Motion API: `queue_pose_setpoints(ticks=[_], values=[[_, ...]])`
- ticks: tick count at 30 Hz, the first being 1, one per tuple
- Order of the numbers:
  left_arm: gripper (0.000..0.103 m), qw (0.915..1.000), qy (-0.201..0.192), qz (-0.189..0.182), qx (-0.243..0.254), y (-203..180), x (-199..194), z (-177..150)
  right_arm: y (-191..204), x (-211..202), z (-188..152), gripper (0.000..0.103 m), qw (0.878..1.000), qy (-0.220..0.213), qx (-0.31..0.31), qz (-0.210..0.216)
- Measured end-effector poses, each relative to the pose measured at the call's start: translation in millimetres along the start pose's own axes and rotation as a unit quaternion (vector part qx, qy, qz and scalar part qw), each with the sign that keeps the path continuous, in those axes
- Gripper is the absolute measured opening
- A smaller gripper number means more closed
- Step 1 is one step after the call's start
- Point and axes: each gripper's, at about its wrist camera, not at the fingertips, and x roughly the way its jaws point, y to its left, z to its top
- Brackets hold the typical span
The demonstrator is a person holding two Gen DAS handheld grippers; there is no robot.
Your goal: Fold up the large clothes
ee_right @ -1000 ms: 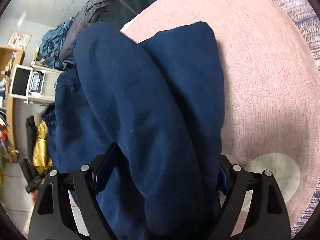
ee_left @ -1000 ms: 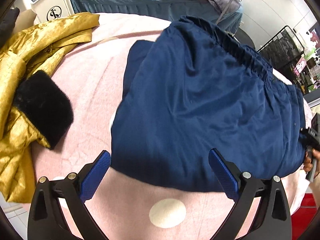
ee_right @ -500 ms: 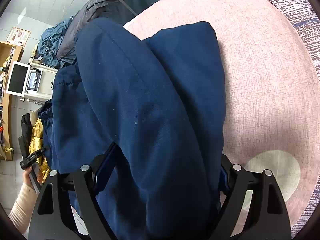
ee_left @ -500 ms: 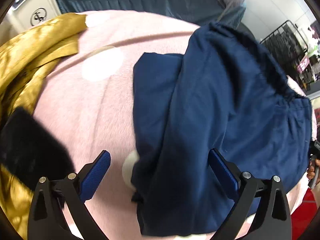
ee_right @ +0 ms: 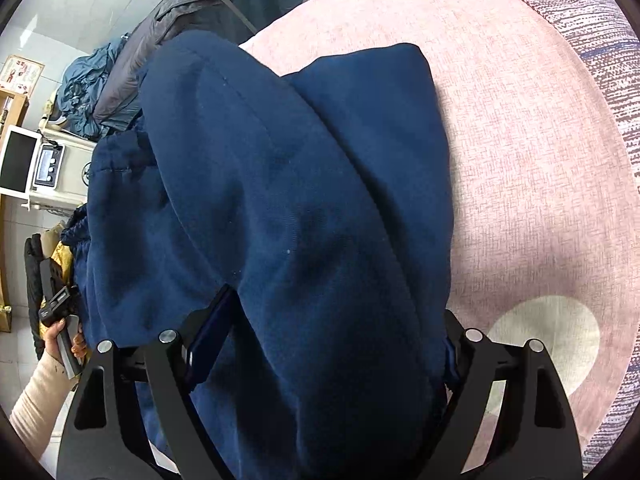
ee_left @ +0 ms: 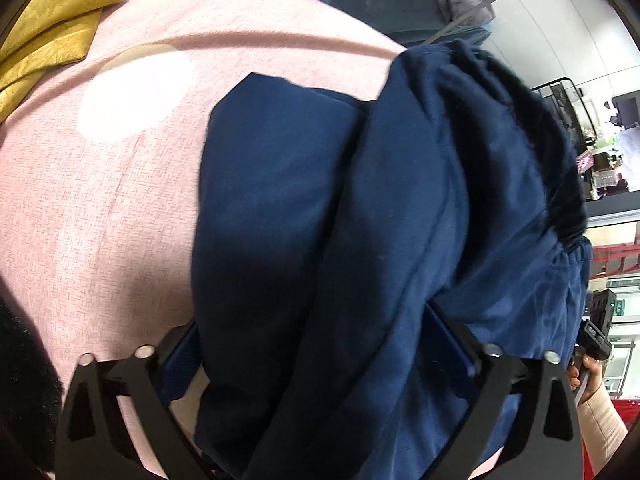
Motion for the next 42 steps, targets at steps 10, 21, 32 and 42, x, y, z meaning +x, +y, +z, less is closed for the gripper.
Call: queue_pose_setpoints(ticks=[10,21,32,42], values=[[0.030,0.9978,-0.063,-0.003,0.018,-49,-45,-25,28,-30,-24,0.029,0.999,-0.033,-0.017,-0.032],[0.024,0.9897,-0.095,-0.061,0.088,-125,-134,-96,80,-128,-111,0.020,0.995,-0.093,-0.016,0.036],[0.024,0.9873,-0.031,-0.083,0.132,-122,-133,-139,58,-187,-252,0.018,0.994,-0.091,0.057,0.027],[0.024,0.9279,-0.051,-0.155,0.335,-325,-121,-92,7,-317,-286,0.017,0.962,-0.244,0.121,-0.008]])
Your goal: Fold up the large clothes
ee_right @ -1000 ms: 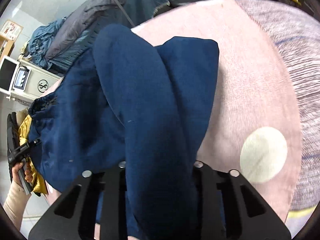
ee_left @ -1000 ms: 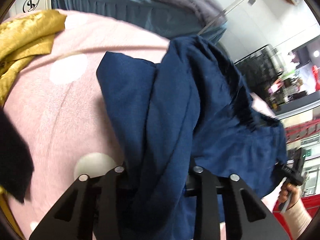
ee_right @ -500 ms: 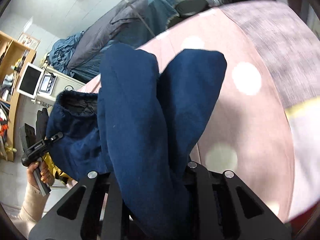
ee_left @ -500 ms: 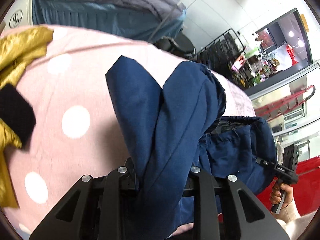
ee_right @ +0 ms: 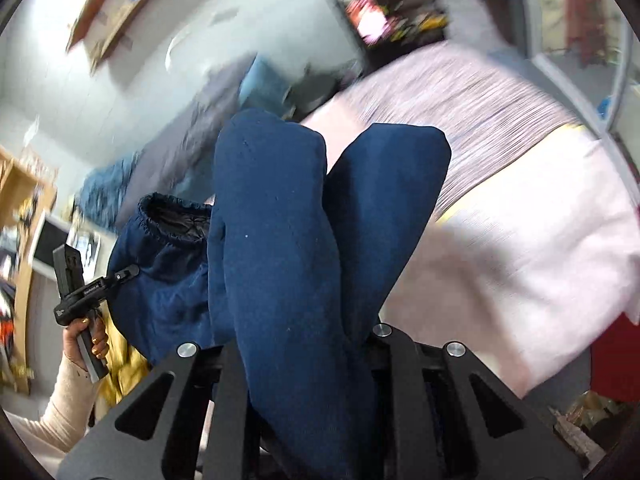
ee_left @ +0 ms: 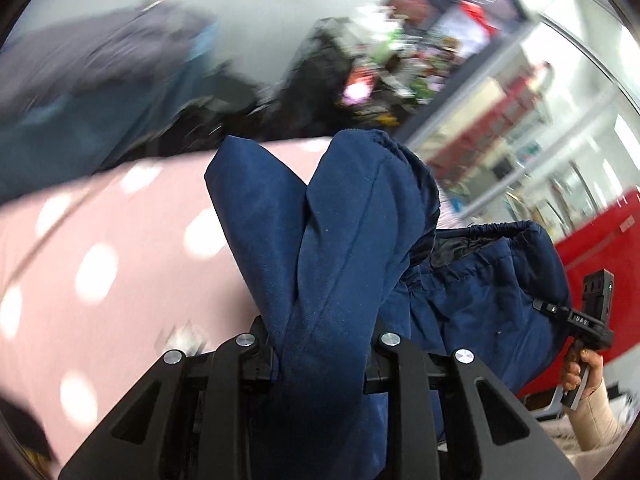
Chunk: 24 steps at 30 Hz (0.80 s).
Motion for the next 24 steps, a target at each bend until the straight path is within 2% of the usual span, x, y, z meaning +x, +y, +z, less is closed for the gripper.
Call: queue_pose_setpoints(ticks=[2,6,9,12,14,15,16,17,20,21,22,24], values=[[0.024,0.9991,-0.006,-0.013,0.039,-36,27,37,-28,-32,18,0.017,0.999,-0.043,0.020,-0.009],[0.024,0.9964,0.000,-0.047,0.071,-103,97,96,-94,-76,46,0.017,0.990,-0.110,0.083,-0.022],[0.024,0.9950,0.026,-0.062,0.073,-146,167,128,-154,-95,59,0.017,0.980,-0.140,0.136,-0.031],[0.024,0.9922,0.070,-0.059,0.084,-182,257,152,-222,-99,58,0.017,0.966,-0.154,0.206,-0.031],[0.024,0.9909,0.106,-0.048,0.069,-188,313,155,-260,-88,56,0.018,0.957,-0.151,0.246,-0.031],[0.024,0.9908,0.116,-0.024,0.066,-187,337,153,-293,-79,48,0.018,0.947,-0.140,0.289,-0.027],[0.025,0.9893,0.126,0.023,0.071,-183,364,152,-312,-69,41,0.018,0.940,-0.132,0.313,-0.030],[0.027,0.9879,0.138,0.038,0.060,-175,381,152,-338,-59,33,0.018,0.933,-0.121,0.339,-0.029],[0.037,0.9856,0.167,0.020,-0.019,-139,420,155,-388,-34,13,0.019,0.906,-0.110,0.409,0.008],[0.042,0.9847,0.171,0.014,-0.031,-132,426,155,-402,-22,7,0.020,0.898,-0.105,0.426,0.027],[0.044,0.9841,0.175,0.015,-0.028,-128,431,157,-404,-12,6,0.021,0.897,-0.101,0.429,0.029],[0.056,0.9837,0.178,0.023,-0.013,-126,435,155,-416,0,5,0.024,0.898,-0.089,0.430,0.032]])
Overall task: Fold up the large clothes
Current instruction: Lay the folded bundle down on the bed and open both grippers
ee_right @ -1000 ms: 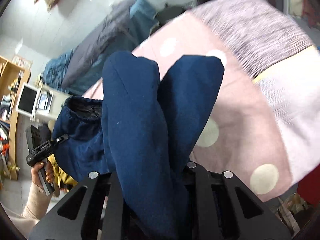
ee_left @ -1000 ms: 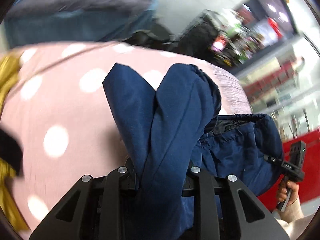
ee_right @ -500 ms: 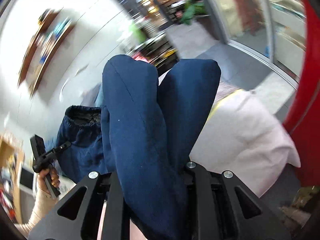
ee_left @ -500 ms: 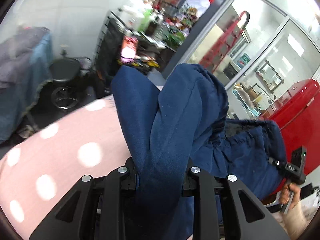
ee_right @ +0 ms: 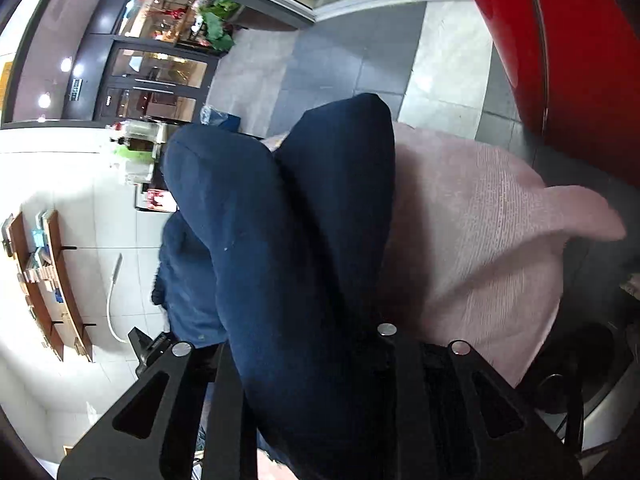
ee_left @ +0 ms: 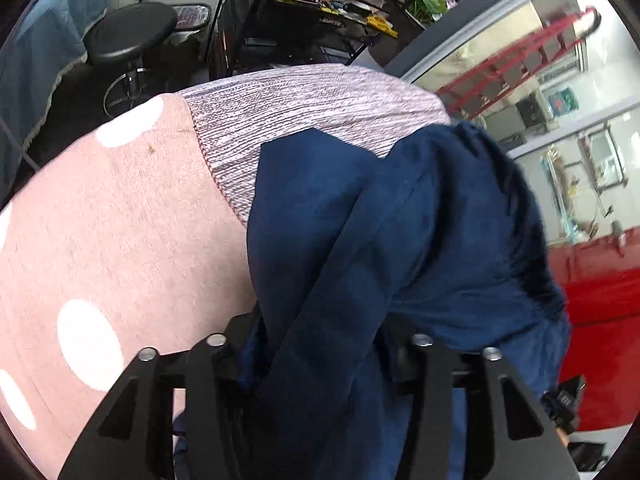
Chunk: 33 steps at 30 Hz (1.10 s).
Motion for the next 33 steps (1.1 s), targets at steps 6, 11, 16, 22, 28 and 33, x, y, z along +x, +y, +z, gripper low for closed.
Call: queue_pose_setpoints(ticks=[6,11,16,22,28,33], values=[[0.072,0.9998,-0.011,0.011,-0.012,15,-10,-3,-1,17,-4,0.034,1.000,0.006,0.001,0.004],[0.073,0.9964,-0.065,-0.007,-0.053,24,-58,-12,2,12,-8,0.049,1.000,0.007,0.024,-0.013],[0.081,0.9742,-0.158,-0.059,-0.150,64,-134,-20,6,-6,-2,0.053,0.999,0.005,0.036,-0.010],[0.089,0.9838,-0.164,0.002,-0.071,45,-190,-71,-4,-39,-11,0.066,0.994,0.000,0.098,0.055],[0.097,0.9852,-0.137,0.096,0.038,-5,-185,-149,-10,-104,-28,0.069,0.989,-0.099,0.110,0.019],[0.097,0.9817,-0.094,0.134,0.097,-49,-153,-204,52,-92,-76,0.073,0.980,-0.104,-0.063,-0.160]])
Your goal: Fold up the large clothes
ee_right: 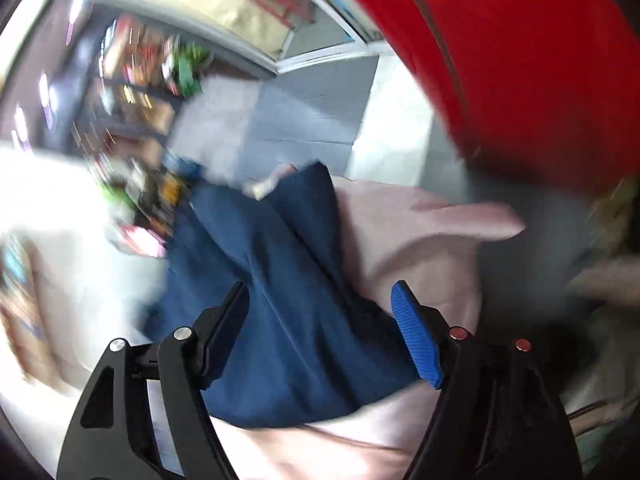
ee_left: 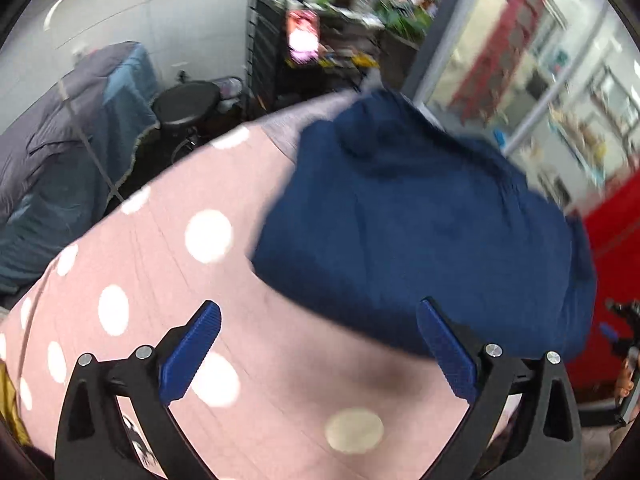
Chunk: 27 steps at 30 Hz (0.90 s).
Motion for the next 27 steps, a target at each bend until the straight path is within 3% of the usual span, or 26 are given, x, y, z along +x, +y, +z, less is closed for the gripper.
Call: queue_pose_setpoints(ticks=[2,5,7,10,13,18,23,27], values=[[0.097,0.9995,0.005,0.014,0.027,-25,2,-16,31,8,-25,0.074,0.997,0.014,-0.066,-0.039],[0.097,0.9974,0.011,0.033,0.064,-55,3,-37,80,24,-70,0.073,0.987,0.054,-0.146,-0.045],[0.097,0.9971,0.026,0.026,0.067,-68,2,-47,109,32,-97,0.074,0.976,0.072,-0.196,-0.058],[0.097,0.9965,0.032,0.019,0.075,-81,-2,-55,147,30,-132,0.074,0.958,0.068,-0.269,-0.068],[0.097,0.9946,0.020,0.041,0.093,-89,-11,-53,170,23,-152,0.074,0.944,0.056,-0.314,-0.082],[0.097,0.9917,-0.015,0.041,0.121,-106,-30,-41,199,9,-160,0.081,0.929,0.025,-0.356,-0.099],[0.097,0.9872,-0.030,0.053,0.147,-120,-35,-31,208,-1,-153,0.082,0.927,0.011,-0.358,-0.110],[0.097,0.9858,-0.014,0.052,0.159,-127,-29,-30,210,-1,-149,0.082,0.926,0.012,-0.357,-0.119]])
